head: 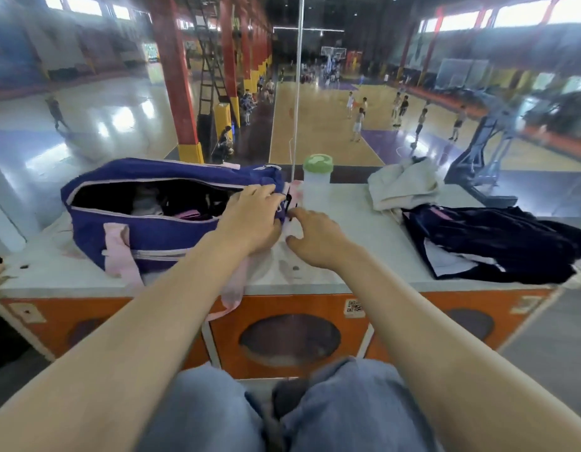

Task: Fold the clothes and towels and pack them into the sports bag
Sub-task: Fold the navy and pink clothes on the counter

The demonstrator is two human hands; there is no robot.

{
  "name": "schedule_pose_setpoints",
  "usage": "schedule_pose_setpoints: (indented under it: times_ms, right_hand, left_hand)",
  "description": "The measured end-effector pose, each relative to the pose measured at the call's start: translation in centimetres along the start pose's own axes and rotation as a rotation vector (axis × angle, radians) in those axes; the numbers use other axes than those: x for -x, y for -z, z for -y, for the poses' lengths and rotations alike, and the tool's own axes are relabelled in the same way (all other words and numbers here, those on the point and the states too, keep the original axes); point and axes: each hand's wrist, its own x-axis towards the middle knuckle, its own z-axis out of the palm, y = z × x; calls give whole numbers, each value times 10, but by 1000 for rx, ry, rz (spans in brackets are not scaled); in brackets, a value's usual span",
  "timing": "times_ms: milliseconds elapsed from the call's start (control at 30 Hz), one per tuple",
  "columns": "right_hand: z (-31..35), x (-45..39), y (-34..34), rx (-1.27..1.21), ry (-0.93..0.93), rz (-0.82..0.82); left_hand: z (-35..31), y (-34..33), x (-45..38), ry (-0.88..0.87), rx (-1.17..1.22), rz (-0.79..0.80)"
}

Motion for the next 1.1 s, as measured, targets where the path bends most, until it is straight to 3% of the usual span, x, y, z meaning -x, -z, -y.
schedule_pose_setpoints:
  times_ms: [233,367,567,733,1100]
  right_hand:
    - [-97,37,41,71,-292,-115]
    - [-148,44,62,276,-446,-185]
    - [-192,42,72,506,-719,146]
    - [-197,40,77,572,-693,262]
    - [-207,44,63,964,-386,253]
  left_hand:
    - [-90,-41,-26,-44,227,122]
    - [-120,-62,-27,-70,280,158]
    - [-133,-80,-28,-82,297,222]
    - [-142,-90,-32,-78,363,258]
    - [-148,-100,-28,-92,409,327]
